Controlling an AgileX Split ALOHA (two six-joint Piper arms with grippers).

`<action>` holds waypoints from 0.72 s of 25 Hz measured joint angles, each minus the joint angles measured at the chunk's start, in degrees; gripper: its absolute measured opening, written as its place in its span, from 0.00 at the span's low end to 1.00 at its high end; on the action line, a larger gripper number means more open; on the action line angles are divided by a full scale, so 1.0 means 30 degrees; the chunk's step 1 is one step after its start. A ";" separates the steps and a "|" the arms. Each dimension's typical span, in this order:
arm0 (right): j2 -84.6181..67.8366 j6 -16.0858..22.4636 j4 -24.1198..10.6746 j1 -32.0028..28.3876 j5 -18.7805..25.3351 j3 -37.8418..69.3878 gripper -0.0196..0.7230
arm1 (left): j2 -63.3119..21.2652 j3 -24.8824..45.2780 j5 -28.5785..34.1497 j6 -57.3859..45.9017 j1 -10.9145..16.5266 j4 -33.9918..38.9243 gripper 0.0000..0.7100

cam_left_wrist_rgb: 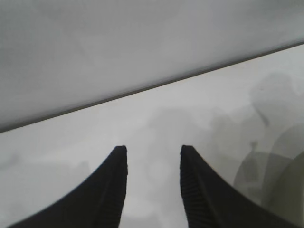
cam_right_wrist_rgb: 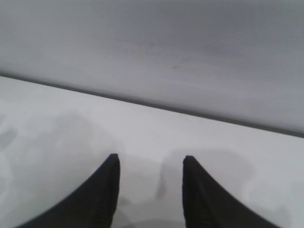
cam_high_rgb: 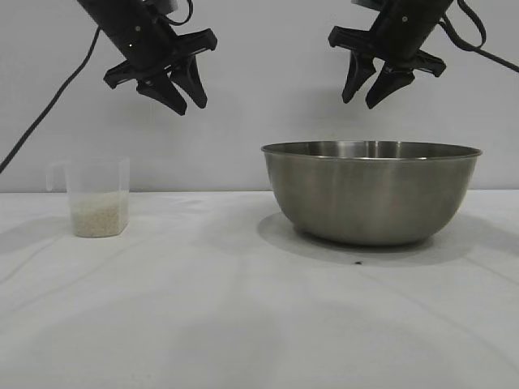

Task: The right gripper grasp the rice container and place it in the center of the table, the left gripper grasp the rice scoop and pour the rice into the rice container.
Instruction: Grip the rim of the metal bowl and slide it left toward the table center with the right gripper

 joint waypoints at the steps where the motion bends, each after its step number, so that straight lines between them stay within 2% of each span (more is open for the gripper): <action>1: 0.0000 0.0000 0.0000 0.0000 0.0000 0.0000 0.37 | 0.0000 0.0000 0.0000 0.0000 0.0000 0.0007 0.30; 10: 0.0000 0.0000 0.0035 0.0000 0.0300 0.0000 0.37 | 0.0000 0.0000 0.0031 0.0000 0.0000 0.0218 0.30; 18: -0.0755 0.0042 0.0035 -0.1115 0.3928 0.0000 0.37 | -0.0106 0.0000 0.0952 0.0000 0.0000 0.0290 0.30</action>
